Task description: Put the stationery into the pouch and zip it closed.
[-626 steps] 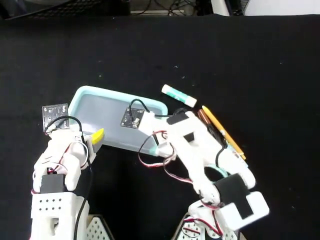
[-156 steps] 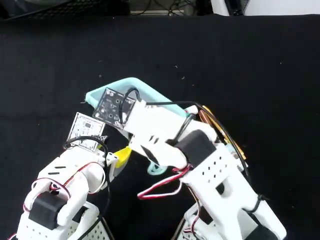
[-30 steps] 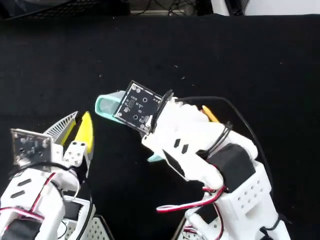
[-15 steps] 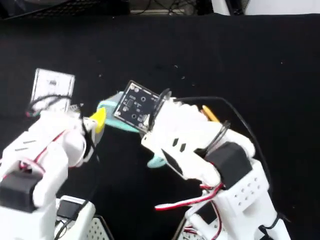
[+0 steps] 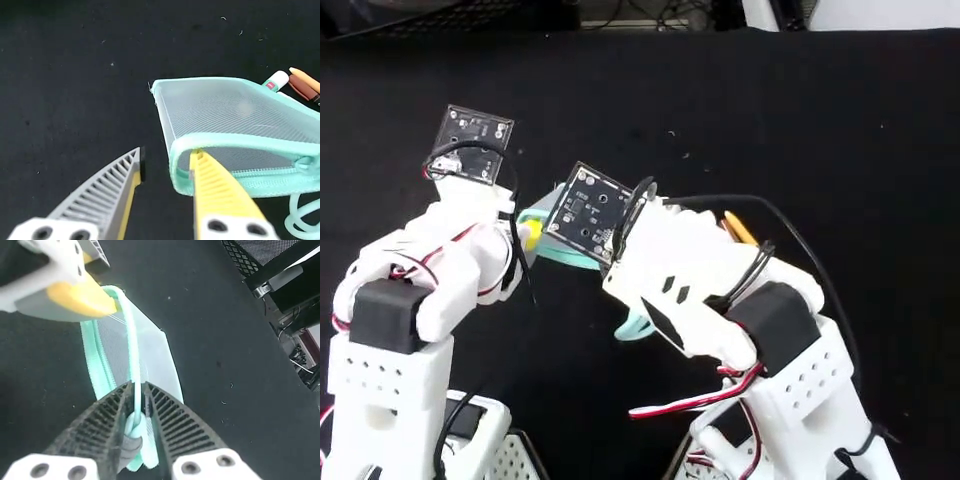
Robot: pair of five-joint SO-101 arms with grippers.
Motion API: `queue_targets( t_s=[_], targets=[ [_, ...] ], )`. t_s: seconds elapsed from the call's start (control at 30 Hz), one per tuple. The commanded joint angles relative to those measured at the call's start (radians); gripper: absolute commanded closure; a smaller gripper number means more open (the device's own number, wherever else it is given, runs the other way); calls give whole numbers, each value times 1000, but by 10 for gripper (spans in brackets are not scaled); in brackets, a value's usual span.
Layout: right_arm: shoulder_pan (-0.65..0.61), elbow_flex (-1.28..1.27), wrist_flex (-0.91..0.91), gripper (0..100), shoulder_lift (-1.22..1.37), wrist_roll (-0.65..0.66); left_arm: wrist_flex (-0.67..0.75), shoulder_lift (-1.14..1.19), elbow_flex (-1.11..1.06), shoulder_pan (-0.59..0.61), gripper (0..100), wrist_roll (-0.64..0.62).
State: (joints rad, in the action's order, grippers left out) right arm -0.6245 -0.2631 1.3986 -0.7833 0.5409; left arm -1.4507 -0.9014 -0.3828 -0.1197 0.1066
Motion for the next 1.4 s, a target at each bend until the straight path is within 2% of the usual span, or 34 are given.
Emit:
queue_targets(
  t_s=[0.0,0.1,0.23,0.27,0.43,0.57,0.77,1.0,1.27,1.37],
  targets=[
    [-8,5,0,986,-5,8,74,3,-45,7,827,6],
    [-8,5,0,986,-7,8,118,2,-107,7,831,6],
    [-6,-1,-3,986,-39,6,123,-6,-110,4,965,0],
    [-5,-1,-3,986,-47,5,117,-8,-94,2,972,-2],
    [31,-1,-6,986,-59,6,35,-55,42,1,969,-72],
    [75,1,-52,986,-59,-2,-37,-98,124,7,968,-72],
    [46,-35,-106,986,-54,-3,-138,-107,122,8,968,-68],
    [40,-176,-107,986,-61,3,-57,-118,-93,35,968,-63],
    [41,-188,-101,986,-179,5,-8,-118,-162,199,968,-64],
    [41,-194,-103,986,-225,0,-9,-118,-163,206,967,-69]
  ],
)
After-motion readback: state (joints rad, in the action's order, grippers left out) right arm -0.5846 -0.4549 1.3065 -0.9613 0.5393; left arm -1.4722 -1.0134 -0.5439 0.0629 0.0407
